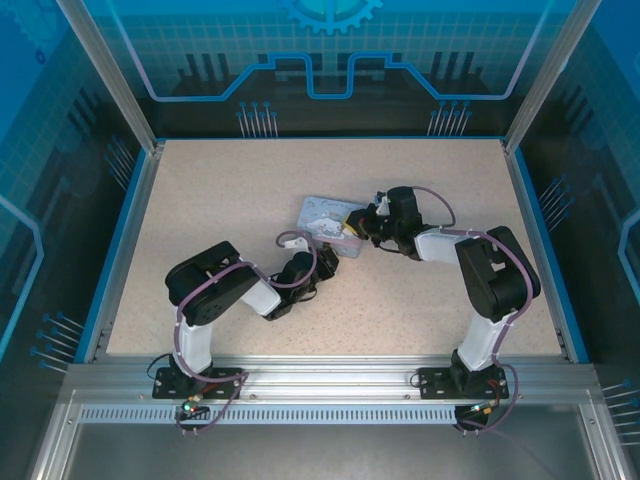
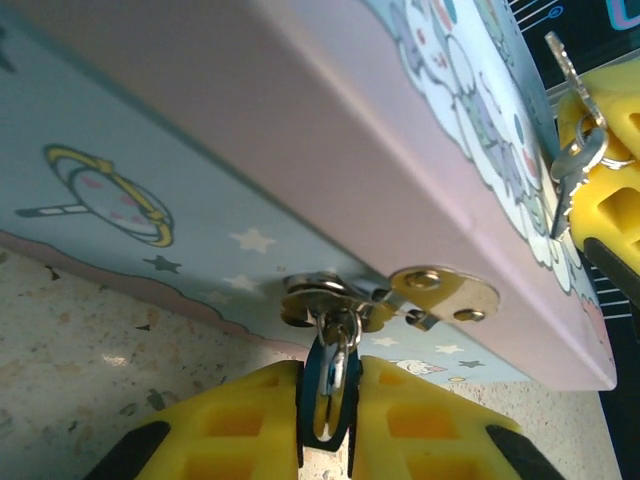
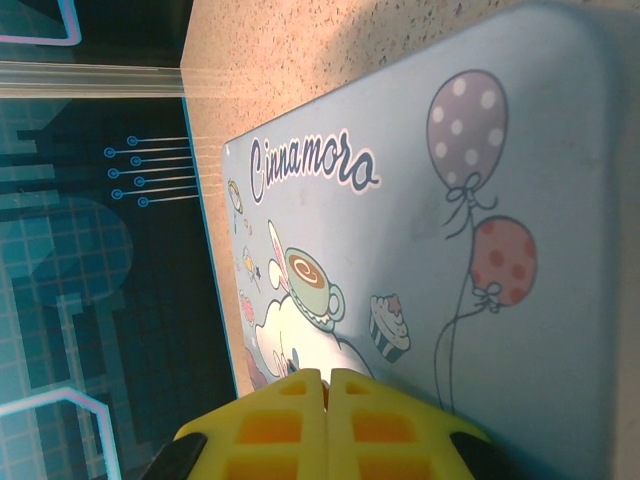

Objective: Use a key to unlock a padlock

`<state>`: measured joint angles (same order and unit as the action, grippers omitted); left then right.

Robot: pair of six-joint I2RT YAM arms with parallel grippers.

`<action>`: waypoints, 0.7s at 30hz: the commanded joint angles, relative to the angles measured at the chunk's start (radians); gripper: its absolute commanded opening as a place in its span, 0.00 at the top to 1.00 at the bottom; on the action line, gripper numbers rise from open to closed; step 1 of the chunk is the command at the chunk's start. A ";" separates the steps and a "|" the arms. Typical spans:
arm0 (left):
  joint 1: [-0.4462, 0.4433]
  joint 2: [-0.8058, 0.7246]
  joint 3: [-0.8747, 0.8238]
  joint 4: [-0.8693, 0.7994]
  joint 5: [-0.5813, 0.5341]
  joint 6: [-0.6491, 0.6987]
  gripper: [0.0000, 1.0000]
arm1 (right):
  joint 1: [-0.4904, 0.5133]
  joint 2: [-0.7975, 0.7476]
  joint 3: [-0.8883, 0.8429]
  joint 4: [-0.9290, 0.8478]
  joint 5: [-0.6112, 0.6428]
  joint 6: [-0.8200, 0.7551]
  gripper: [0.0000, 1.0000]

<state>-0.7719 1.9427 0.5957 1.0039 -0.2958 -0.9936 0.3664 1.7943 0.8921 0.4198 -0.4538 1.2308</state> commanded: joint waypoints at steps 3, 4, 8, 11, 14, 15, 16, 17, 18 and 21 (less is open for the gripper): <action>-0.004 0.022 -0.010 -0.127 -0.007 -0.001 0.92 | 0.014 0.005 -0.005 -0.024 0.008 0.003 1.00; -0.004 0.014 -0.012 -0.129 0.001 0.001 0.95 | 0.013 0.002 -0.005 -0.027 0.009 0.001 1.00; -0.003 -0.060 -0.011 -0.203 0.057 0.005 1.00 | 0.012 0.002 -0.001 -0.032 0.006 -0.006 1.00; -0.001 -0.145 0.017 -0.339 0.119 0.020 1.00 | 0.012 0.011 0.010 -0.033 0.004 -0.006 1.00; 0.000 -0.212 0.075 -0.540 0.136 0.047 1.00 | 0.013 0.027 0.030 -0.032 0.004 0.003 1.00; 0.000 -0.223 0.084 -0.571 0.138 0.054 1.00 | 0.016 0.033 0.038 -0.034 0.004 0.003 1.00; 0.000 -0.230 0.091 -0.599 0.137 0.060 1.00 | 0.015 0.037 0.051 -0.050 0.006 0.000 1.00; 0.002 -0.234 0.098 -0.618 0.141 0.064 1.00 | 0.016 0.039 0.060 -0.072 0.011 -0.001 1.00; 0.001 -0.234 0.104 -0.630 0.145 0.066 1.00 | 0.014 0.041 0.066 -0.083 0.015 0.001 1.00; 0.002 -0.228 0.124 -0.659 0.165 0.067 1.00 | 0.017 0.042 0.076 -0.115 0.044 0.025 1.00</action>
<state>-0.7712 1.7306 0.6922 0.4660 -0.1768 -0.9619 0.3687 1.8194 0.9459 0.3679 -0.4446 1.2346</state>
